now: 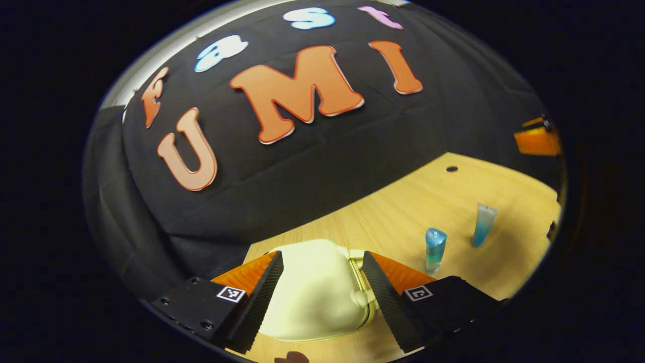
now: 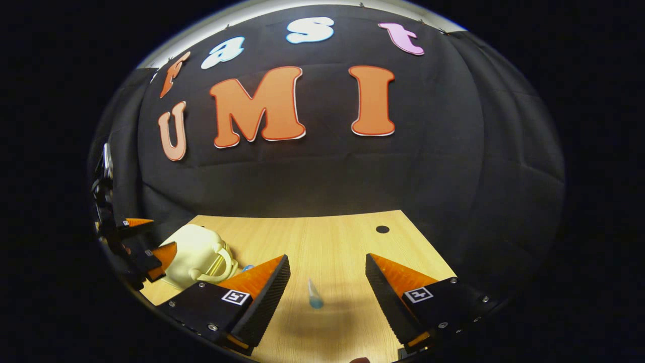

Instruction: First open the suitcase, pack the skin care products into it, and then close the suitcase.

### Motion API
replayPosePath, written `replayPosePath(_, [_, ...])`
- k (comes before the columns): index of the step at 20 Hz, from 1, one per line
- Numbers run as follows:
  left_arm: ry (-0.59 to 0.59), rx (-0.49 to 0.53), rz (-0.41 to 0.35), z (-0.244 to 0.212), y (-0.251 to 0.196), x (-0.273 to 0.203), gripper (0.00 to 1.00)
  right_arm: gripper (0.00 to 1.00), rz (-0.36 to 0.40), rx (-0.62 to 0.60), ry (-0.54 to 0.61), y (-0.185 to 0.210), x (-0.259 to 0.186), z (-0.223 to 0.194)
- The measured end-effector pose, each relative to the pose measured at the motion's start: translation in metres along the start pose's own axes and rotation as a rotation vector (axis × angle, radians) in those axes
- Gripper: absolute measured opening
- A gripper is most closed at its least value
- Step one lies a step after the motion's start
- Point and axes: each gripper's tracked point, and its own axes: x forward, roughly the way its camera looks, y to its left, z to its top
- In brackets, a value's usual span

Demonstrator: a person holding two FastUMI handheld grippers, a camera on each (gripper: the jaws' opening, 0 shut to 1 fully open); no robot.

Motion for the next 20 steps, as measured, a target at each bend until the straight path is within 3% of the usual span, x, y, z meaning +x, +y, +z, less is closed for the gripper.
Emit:
replayPosePath(10, [0.121,0.398,-0.163,-0.059,-0.080,0.036,0.99,0.95,-0.055,0.028,0.035,-0.035,-0.005,-0.014])
replayPosePath(15, [0.163,0.534,-0.113,-0.076,-0.077,0.052,0.98,0.96,-0.091,0.053,0.066,-0.054,-0.007,-0.027])
replayPosePath(20, [0.211,0.578,-0.130,-0.094,-0.087,0.067,0.98,0.96,-0.126,0.087,0.087,-0.069,-0.004,-0.034])
